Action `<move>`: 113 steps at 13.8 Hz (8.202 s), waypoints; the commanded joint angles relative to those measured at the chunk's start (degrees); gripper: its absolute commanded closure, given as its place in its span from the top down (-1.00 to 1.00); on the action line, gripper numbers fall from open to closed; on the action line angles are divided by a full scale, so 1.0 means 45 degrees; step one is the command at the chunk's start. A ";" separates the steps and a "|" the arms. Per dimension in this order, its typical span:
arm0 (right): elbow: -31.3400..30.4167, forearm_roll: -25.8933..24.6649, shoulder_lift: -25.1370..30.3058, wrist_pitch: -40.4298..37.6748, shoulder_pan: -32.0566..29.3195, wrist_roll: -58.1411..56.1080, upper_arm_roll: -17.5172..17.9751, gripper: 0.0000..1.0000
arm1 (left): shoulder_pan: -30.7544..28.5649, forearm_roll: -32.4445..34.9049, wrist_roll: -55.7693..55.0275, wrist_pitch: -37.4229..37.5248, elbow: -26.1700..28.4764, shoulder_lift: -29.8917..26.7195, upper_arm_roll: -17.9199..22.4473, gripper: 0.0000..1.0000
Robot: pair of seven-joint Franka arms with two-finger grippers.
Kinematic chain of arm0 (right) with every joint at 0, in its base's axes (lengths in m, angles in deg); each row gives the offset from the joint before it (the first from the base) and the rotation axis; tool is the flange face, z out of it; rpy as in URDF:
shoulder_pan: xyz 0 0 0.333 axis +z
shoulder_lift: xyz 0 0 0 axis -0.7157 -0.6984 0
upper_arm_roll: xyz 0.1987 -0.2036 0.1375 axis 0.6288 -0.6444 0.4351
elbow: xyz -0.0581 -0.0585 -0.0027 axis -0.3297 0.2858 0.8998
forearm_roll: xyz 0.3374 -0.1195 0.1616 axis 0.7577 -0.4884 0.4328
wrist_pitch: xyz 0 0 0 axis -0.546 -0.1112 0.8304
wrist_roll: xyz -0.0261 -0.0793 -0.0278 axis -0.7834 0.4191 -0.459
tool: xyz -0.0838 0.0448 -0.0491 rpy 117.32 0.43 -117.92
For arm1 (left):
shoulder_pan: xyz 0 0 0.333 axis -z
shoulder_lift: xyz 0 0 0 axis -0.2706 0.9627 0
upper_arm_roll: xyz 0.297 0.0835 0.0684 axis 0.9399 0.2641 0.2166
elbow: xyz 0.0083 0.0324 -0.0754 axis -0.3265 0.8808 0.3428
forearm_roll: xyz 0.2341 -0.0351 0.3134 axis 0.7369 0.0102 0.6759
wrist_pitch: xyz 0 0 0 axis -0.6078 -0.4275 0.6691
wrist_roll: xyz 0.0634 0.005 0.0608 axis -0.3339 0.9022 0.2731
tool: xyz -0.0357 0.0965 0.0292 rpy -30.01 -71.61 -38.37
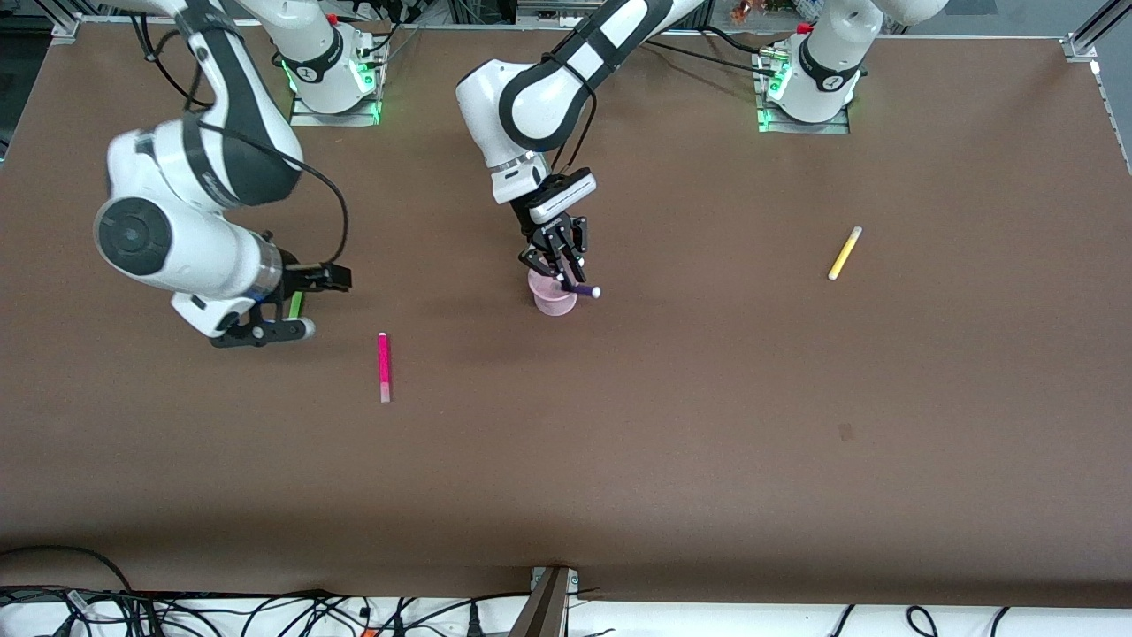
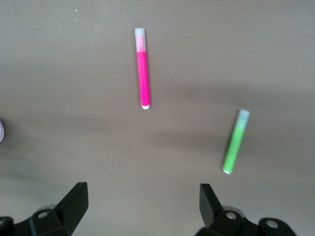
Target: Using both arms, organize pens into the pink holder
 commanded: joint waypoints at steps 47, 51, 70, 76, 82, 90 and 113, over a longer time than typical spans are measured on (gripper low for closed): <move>-0.1427 -0.1113 -0.3708 0.6576 0.0384 0.0426 -0.0116 -1.00 | -1.2955 -1.2276 3.0837 0.1191 0.3031 -0.7108 -0.0099 1.00; -0.0377 0.0461 -0.3007 0.2857 0.0384 0.2823 0.1033 -1.00 | -1.2954 -1.2276 3.0699 0.1172 0.2992 -0.7226 -0.0099 1.00; 0.1874 0.8008 -0.4019 0.3586 0.2669 1.5309 0.3615 -1.00 | -1.4986 -1.2256 3.0390 0.1192 0.2680 -0.7246 -0.2247 1.00; 0.1874 0.8477 -0.4449 0.3840 0.2748 1.5309 0.3595 -1.00 | -1.4986 -1.2237 3.0289 0.1133 0.2718 -0.7168 -0.2247 1.00; 0.1854 0.8673 -0.4743 0.4173 0.2767 1.5389 0.3517 -0.36 | -1.4908 -1.2237 3.0211 0.1133 0.2718 -0.7109 -0.2267 1.00; 0.2206 0.5675 -0.4354 0.4251 0.2631 1.5193 0.3458 1.00 | -1.4888 -1.2237 3.0113 0.1133 0.2718 -0.7109 -0.2267 1.00; 0.1130 0.0743 0.4203 -0.3775 0.2494 -0.1604 -0.4022 1.00 | -1.4888 -1.2179 3.0113 0.1172 0.2738 -0.7128 -0.2286 1.00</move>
